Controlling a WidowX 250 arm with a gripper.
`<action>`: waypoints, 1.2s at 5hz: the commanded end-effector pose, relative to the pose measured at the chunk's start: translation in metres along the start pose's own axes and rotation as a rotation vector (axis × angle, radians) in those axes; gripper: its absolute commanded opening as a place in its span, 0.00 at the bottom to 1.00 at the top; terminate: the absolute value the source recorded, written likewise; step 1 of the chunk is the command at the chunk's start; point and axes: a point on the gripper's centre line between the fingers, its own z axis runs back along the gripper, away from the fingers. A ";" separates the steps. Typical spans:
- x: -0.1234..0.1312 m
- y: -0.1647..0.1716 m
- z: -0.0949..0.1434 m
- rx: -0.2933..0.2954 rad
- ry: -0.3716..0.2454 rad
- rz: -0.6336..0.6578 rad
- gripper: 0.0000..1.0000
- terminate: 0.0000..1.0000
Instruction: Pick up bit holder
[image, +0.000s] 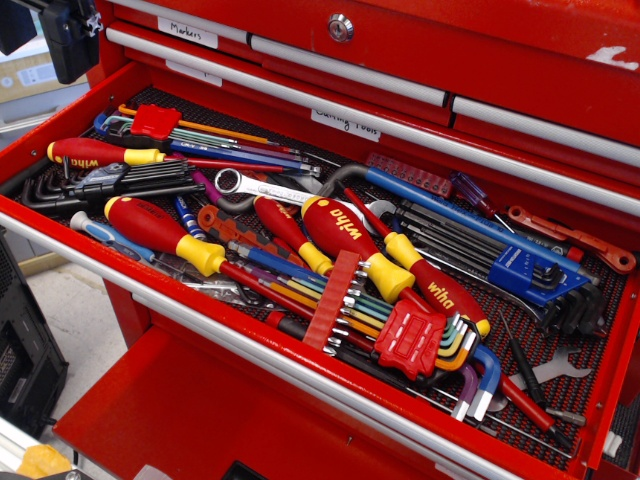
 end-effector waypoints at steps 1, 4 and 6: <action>0.000 0.000 0.000 0.000 0.000 0.000 1.00 0.00; 0.016 -0.153 -0.004 0.007 -0.070 -0.093 1.00 0.00; 0.007 -0.225 -0.052 -0.084 -0.133 0.001 1.00 0.00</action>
